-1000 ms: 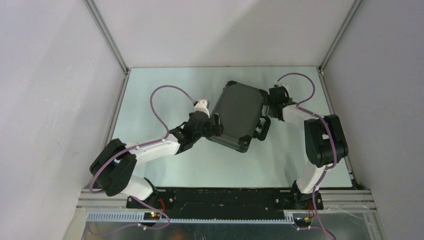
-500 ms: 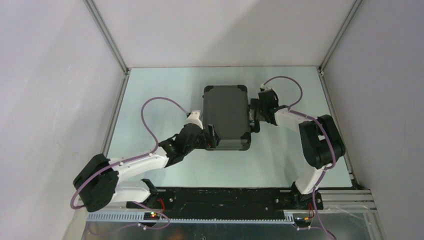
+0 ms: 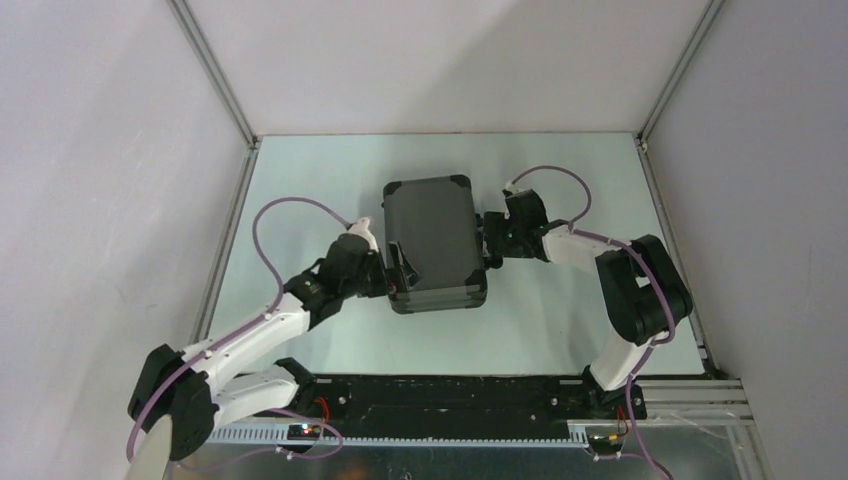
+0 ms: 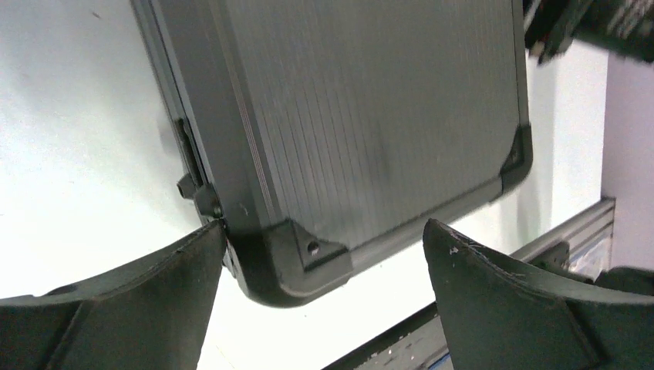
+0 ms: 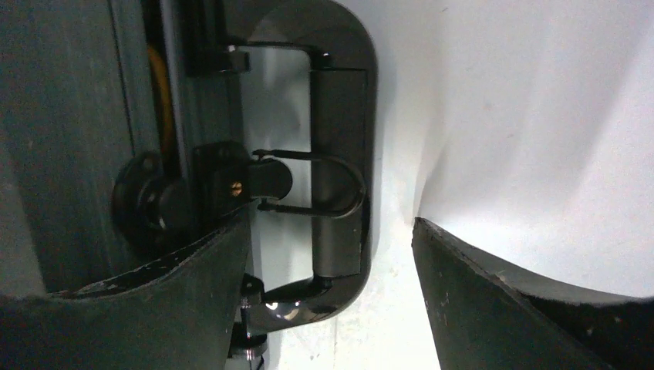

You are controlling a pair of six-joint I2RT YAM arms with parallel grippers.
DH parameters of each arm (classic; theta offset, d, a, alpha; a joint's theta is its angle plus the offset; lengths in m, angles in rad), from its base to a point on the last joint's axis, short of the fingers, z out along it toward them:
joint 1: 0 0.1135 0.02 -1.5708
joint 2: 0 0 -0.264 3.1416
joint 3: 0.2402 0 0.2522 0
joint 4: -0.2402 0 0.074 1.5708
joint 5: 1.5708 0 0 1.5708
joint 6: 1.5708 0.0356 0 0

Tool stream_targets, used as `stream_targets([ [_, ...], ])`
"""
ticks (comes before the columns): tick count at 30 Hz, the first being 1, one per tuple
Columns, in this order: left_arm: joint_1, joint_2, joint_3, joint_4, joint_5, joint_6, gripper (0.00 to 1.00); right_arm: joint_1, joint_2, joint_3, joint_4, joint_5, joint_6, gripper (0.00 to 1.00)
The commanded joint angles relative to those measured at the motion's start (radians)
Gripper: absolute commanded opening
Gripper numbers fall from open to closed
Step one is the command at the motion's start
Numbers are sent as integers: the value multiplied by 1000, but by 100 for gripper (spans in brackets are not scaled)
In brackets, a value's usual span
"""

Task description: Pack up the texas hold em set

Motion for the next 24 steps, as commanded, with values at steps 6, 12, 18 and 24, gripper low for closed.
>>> stream_targets([
  [6, 99, -21, 171, 1, 29, -1, 99, 54, -60, -69, -43, -245, 41, 82],
  [12, 202, -67, 134, -2, -57, -44, 100, 60, -95, -154, -60, -228, 42, 81],
  [18, 316, 22, 118, 10, -77, -82, 100, 98, -133, -212, -88, -196, 41, 75],
  [24, 330, 97, 135, 45, -62, -73, 100, 81, -208, -275, -62, -138, 70, 74],
])
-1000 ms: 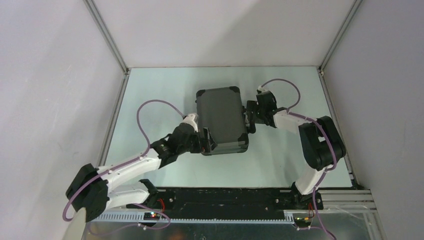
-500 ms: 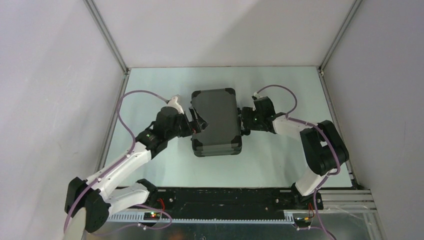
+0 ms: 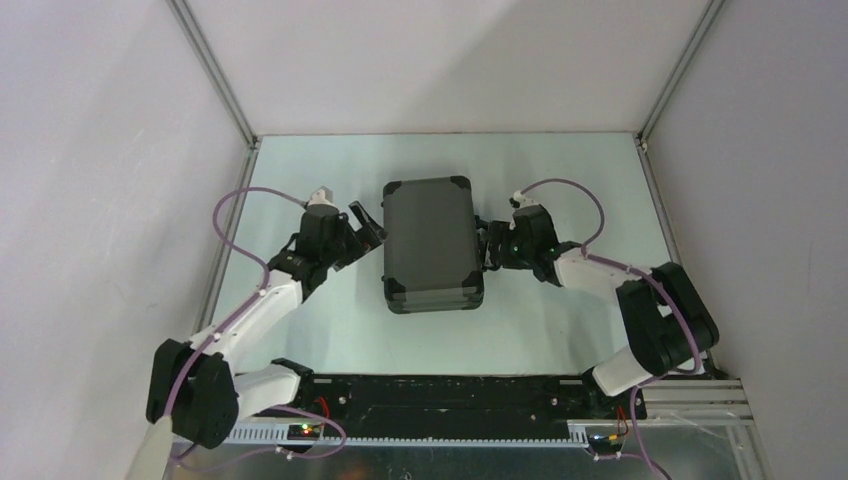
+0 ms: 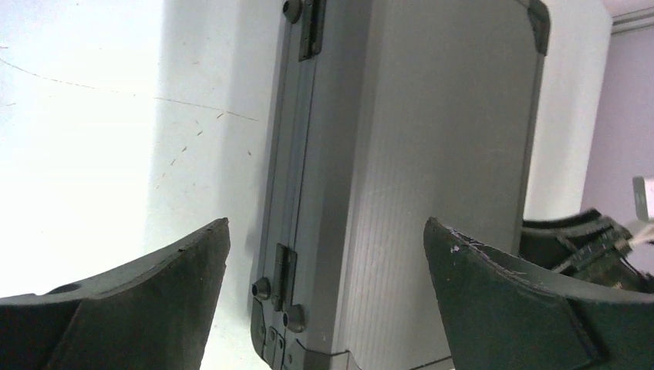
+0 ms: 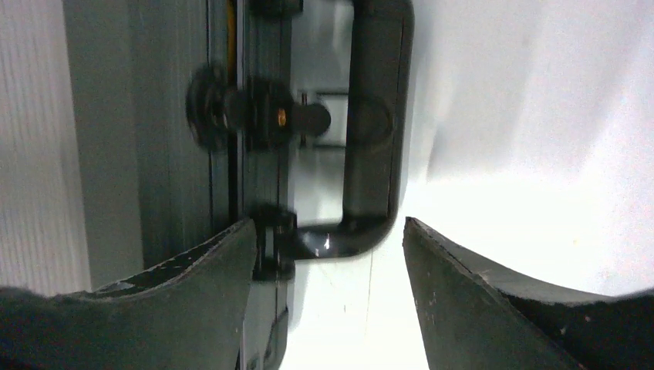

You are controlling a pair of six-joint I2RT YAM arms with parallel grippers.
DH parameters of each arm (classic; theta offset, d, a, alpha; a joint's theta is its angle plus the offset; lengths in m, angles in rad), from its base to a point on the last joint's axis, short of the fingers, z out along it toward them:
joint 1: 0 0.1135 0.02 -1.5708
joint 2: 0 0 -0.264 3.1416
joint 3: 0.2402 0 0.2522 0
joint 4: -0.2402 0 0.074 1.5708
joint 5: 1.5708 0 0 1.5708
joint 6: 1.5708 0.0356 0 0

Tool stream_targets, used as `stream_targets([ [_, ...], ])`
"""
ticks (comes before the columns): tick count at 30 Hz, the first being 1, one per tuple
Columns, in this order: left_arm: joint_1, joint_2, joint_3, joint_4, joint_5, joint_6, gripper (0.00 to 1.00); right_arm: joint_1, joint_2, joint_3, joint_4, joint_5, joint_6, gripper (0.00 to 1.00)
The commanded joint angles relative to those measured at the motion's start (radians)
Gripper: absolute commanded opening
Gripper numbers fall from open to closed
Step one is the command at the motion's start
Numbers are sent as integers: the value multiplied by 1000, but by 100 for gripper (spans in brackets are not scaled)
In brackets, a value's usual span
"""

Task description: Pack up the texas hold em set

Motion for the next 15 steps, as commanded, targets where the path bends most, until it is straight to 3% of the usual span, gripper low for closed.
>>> stream_targets([
  [1, 17, 36, 13, 66, -5, -5, 100, 29, -51, -84, -211, -98, 3, 75],
  [8, 95, 169, 68, 153, 45, -27, 100, -126, -144, 63, -166, -66, 22, 76],
  [15, 137, 330, 157, 218, 98, -47, 99, -184, 120, 332, -217, -119, 30, 76],
])
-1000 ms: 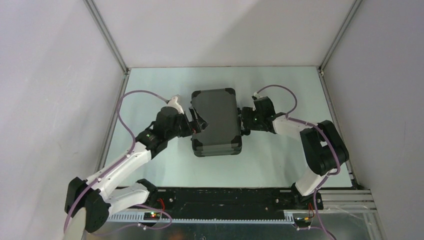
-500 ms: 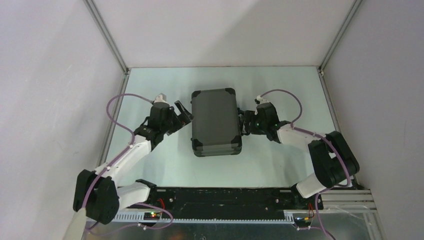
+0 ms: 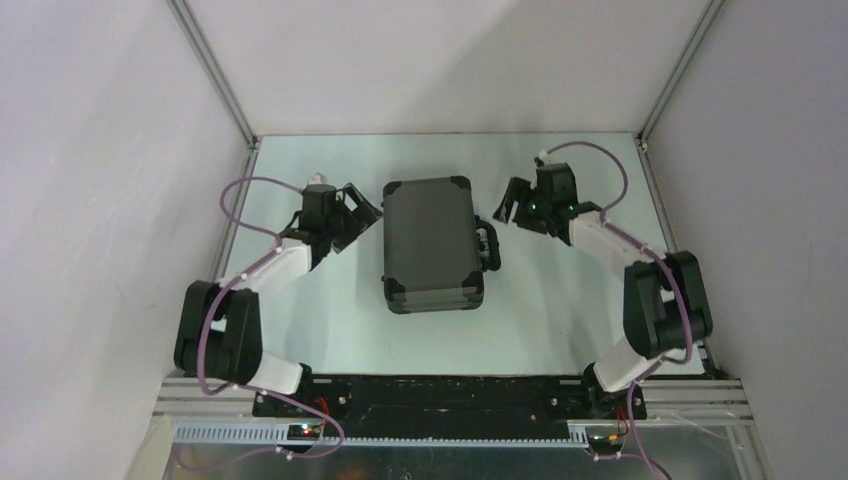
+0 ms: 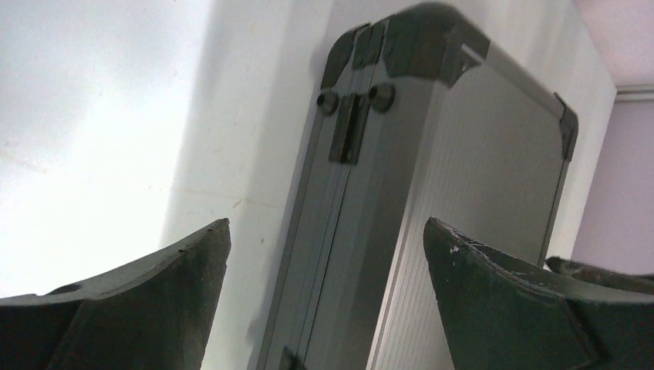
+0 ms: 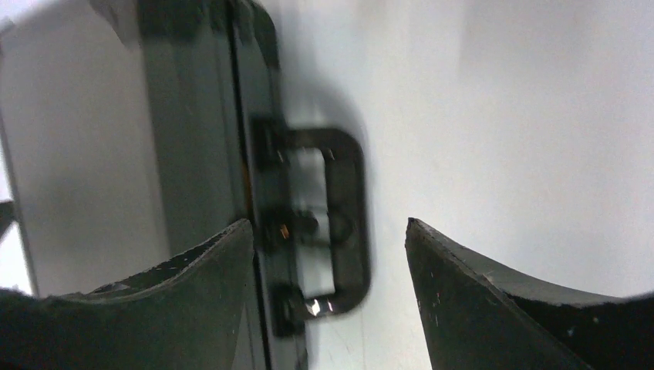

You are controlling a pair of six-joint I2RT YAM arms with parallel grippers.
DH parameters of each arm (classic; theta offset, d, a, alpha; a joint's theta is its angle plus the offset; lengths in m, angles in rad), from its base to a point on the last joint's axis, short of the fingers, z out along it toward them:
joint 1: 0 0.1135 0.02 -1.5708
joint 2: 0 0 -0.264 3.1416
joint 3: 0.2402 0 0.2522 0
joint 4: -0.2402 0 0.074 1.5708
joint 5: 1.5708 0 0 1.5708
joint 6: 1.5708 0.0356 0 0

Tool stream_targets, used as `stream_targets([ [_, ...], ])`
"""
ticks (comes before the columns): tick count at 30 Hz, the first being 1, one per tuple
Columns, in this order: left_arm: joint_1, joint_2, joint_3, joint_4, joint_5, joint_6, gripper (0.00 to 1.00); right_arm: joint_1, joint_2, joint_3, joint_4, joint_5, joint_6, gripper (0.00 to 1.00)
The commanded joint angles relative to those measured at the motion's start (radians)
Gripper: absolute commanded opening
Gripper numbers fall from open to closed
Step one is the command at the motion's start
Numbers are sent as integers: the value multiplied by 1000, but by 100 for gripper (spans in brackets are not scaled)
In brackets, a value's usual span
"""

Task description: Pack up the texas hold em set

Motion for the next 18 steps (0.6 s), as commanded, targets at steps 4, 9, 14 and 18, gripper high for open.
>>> stream_targets([
  [4, 20, 127, 95, 124, 69, -34, 98, -22, 230, 183, 97, -118, 75, 76],
  [9, 22, 173, 118, 148, 88, -41, 98, -46, 309, 188, 370, -179, 293, 77],
  [14, 34, 215, 146, 176, 105, -51, 98, -43, 433, 270, 542, -211, 480, 78],
  [18, 52, 261, 207, 199, 121, -68, 98, -34, 525, 369, 569, -230, 550, 78],
])
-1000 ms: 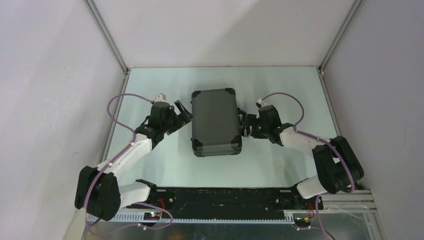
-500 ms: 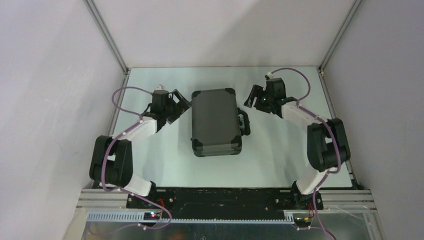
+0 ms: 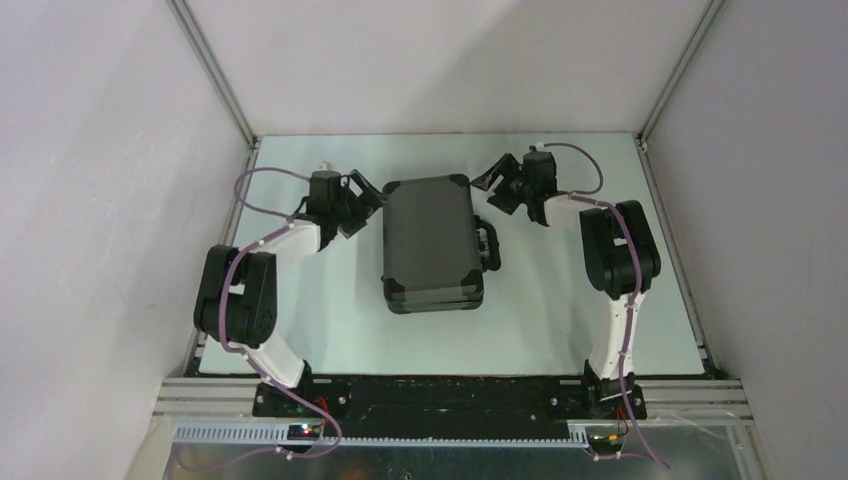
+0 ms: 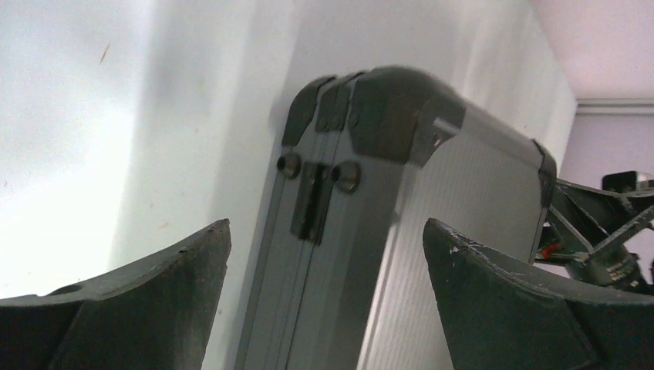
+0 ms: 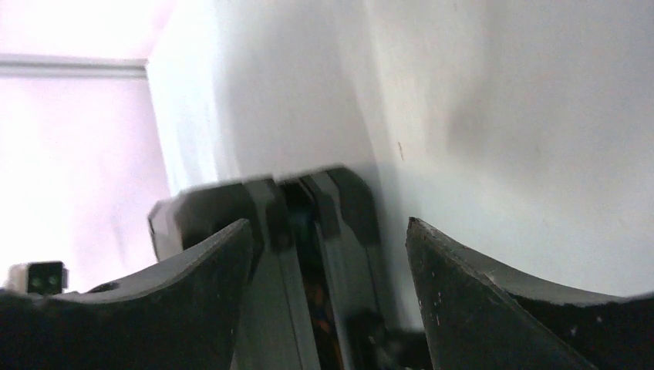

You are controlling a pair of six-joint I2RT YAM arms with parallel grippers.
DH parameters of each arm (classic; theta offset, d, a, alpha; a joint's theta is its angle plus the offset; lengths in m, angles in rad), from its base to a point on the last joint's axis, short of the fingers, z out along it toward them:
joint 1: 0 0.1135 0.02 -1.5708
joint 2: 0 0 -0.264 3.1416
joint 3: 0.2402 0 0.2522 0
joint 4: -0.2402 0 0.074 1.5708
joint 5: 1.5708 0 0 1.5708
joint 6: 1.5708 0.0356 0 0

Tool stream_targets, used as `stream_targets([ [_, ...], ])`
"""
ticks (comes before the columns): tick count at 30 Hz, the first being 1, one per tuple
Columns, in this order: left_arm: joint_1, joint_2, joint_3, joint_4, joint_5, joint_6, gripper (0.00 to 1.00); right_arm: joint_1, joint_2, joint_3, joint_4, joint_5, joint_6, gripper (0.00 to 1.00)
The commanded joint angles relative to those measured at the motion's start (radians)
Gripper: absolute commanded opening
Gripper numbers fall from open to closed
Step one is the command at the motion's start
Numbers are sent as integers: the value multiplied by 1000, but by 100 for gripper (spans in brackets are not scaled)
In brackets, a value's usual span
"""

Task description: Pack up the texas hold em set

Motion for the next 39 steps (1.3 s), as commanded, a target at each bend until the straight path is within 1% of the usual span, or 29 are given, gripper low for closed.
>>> stream_targets([
  [1, 29, 44, 95, 77, 32, -31, 98, 10, 91, 132, 140, -51, 145, 78],
  [5, 39, 124, 198, 83, 56, -36, 98, 24, 202, 311, 44, -115, 139, 78],
  [7, 43, 172, 263, 83, 89, -29, 98, 35, 256, 429, 3, -171, 120, 78],
  [10, 45, 244, 376, 83, 134, -19, 95, 49, 327, 502, -39, -280, 105, 76],
  [13, 46, 314, 431, 81, 195, -15, 91, 51, 341, 483, -33, -342, 95, 74],
  [14, 46, 322, 443, 82, 204, -12, 89, 49, 333, 471, -33, -357, 88, 74],
  [17, 44, 332, 439, 81, 230, 1, 88, 34, 304, 398, -49, -362, 29, 73],
  [22, 37, 348, 437, 81, 267, 12, 85, 7, 291, 390, -172, -465, -86, 71],
  [29, 20, 363, 436, 76, 300, 21, 82, -10, 302, 468, -501, -572, -320, 71],
  [34, -6, 359, 413, 72, 306, 34, 82, 12, 323, 476, -595, -612, -395, 71],
  [39, -35, 360, 382, 72, 310, 54, 81, 46, 348, 455, -618, -622, -429, 71],
])
